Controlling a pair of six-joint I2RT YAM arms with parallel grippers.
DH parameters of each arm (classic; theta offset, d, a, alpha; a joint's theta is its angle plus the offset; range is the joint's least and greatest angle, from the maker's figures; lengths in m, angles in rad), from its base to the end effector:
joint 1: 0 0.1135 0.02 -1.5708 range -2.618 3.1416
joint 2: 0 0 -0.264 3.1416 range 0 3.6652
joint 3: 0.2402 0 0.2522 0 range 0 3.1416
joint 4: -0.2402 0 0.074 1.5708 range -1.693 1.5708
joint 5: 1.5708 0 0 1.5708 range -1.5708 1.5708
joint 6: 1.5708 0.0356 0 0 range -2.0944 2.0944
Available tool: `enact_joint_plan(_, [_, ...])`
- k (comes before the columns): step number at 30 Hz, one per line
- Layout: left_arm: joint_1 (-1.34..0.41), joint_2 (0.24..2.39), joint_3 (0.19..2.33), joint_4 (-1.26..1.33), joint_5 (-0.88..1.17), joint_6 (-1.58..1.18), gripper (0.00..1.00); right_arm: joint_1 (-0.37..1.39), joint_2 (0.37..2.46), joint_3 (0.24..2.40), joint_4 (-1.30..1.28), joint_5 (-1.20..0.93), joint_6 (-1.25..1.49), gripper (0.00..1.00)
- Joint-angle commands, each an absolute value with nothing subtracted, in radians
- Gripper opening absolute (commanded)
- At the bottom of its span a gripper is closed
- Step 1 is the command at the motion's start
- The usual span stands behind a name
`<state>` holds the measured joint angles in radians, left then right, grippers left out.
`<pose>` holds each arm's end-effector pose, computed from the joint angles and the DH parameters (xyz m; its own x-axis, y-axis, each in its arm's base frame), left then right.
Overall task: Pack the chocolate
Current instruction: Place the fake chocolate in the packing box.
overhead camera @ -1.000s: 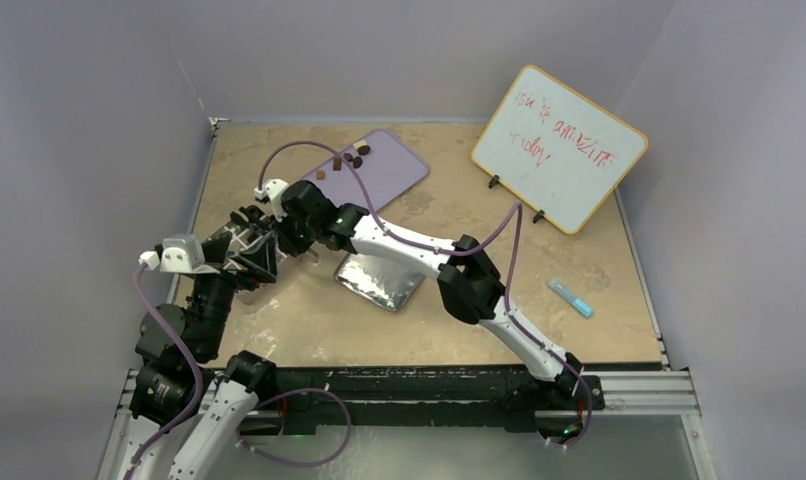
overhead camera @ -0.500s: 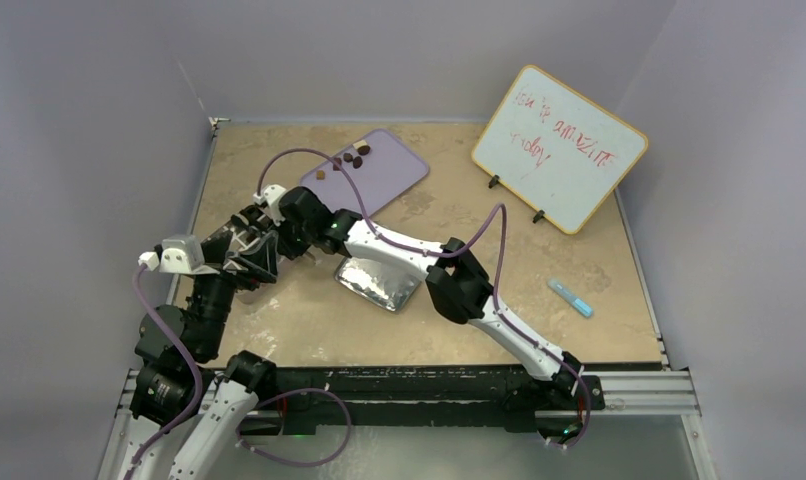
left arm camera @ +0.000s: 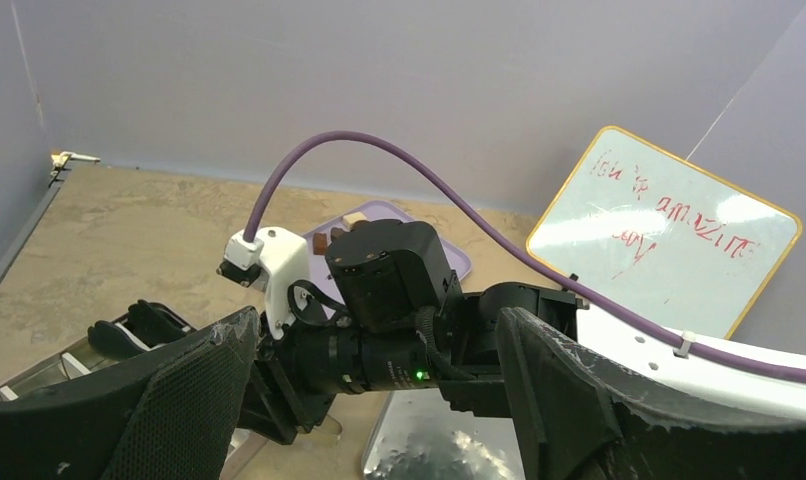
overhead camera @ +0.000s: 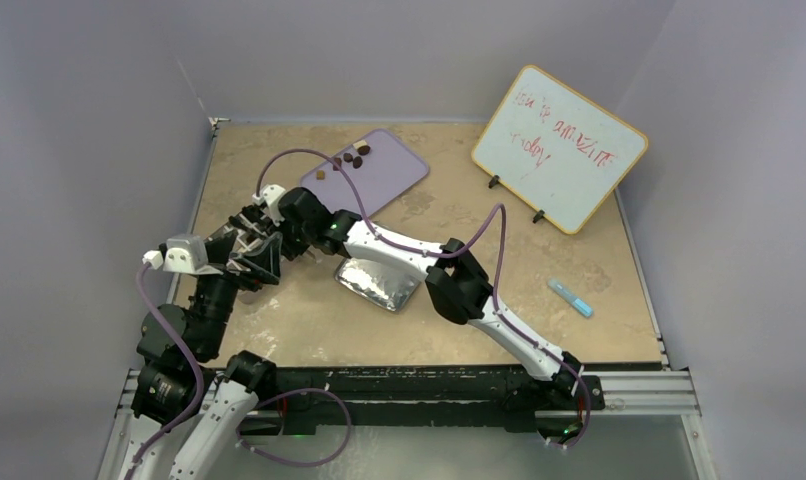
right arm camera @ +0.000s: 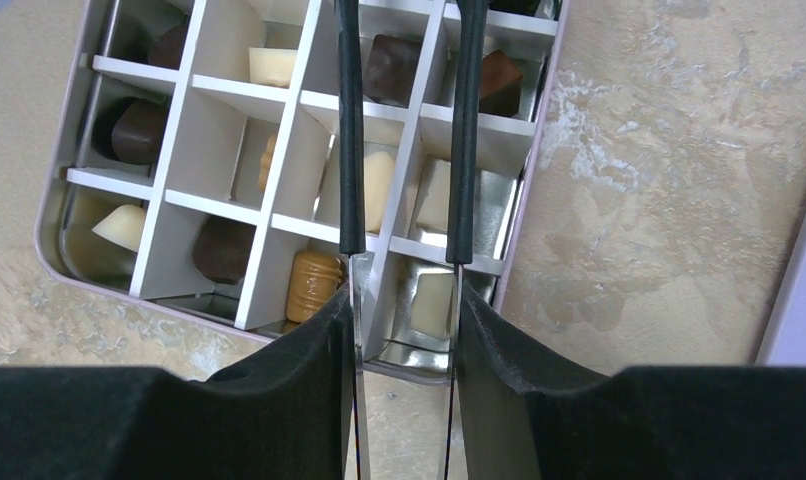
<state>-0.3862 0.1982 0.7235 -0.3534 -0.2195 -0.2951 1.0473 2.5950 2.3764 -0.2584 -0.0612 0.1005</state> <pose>0.0494 -0.0117 0.3588 0.1025 -0.3481 -0.9318 0.2077 0.9236 -0.3222 0.2956 0.5164 0.2059 -0.3178 -0.3503 -0.8811 -0.8641 0.4895 0.1171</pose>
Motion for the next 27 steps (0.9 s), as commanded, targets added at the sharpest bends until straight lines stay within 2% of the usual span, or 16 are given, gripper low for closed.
enact_joint_plan(1, [-0.383,0.199,0.722,-0.315,-0.205,-0.286,0.86,1.050,2.568,2.420,-0.214,-0.036,0.079,0.39])
enact_joint_plan(7, [-0.383,0.201,0.721,-0.319,-0.228,-0.288,0.86,1.037,2.468,2.336,-0.193,-0.094,0.085,0.35])
enact_joint_plan(13, [-0.383,0.243,0.738,-0.342,-0.256,-0.325,0.86,0.999,2.254,2.034,-0.008,-0.159,0.059,0.34])
enact_joint_plan(21, [-0.383,0.309,0.756,-0.400,-0.269,-0.466,0.83,0.941,2.058,1.811,-0.003,-0.175,0.112,0.33])
enact_joint_plan(27, [-0.383,0.446,0.772,-0.387,-0.243,-0.571,0.84,0.908,1.869,1.576,0.087,-0.218,0.150,0.33])
